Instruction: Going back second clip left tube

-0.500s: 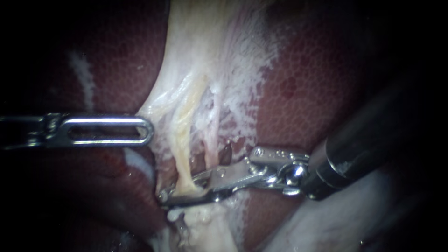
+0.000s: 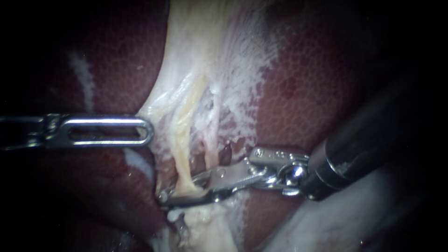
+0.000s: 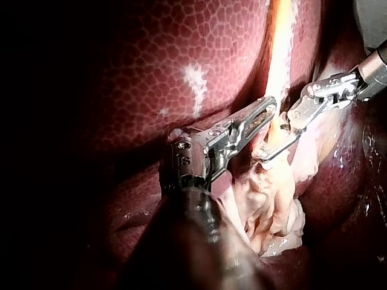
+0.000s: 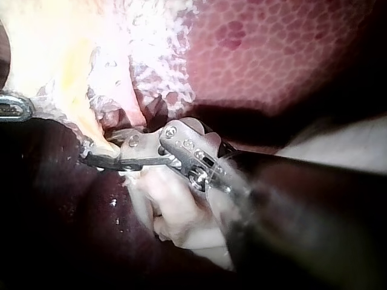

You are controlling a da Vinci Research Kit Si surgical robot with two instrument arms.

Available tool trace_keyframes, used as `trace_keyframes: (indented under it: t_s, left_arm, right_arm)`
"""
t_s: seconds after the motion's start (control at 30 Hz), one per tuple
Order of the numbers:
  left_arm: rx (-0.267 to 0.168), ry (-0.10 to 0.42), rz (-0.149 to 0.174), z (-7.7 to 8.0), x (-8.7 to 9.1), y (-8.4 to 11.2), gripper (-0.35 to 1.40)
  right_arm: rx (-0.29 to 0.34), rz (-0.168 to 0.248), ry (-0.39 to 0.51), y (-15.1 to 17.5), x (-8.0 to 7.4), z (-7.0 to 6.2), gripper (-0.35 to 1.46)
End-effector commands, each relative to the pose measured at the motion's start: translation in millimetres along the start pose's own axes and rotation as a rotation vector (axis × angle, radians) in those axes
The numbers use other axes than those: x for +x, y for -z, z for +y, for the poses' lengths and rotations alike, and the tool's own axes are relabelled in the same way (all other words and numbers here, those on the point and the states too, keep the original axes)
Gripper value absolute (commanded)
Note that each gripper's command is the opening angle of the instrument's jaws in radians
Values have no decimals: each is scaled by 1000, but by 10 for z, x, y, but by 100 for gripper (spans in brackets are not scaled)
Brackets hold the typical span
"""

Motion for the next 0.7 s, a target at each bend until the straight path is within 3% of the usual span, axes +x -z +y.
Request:
trace_keyframes:
  t_s: [0.03, 0.13, 0.27, 0.7]
  left_arm:
    - [0, 0, 0, 0, 0, 0, -35]
    - [0, 0, 0, 0, 0, 0, -35]
    - [0, -1, 0, 0, 0, 0, -35]
    - [-1, -1, -1, 0, 2, -1, -35]
  right_arm:
    - [1, 0, 23, 1, 1, 0, 23]
    - [4, -2, 99, 1, 1, 0, 41]
    - [4, -2, 170, -2, 3, 1, 51]
    - [1, -4, 323, -7, 6, 2, 58]
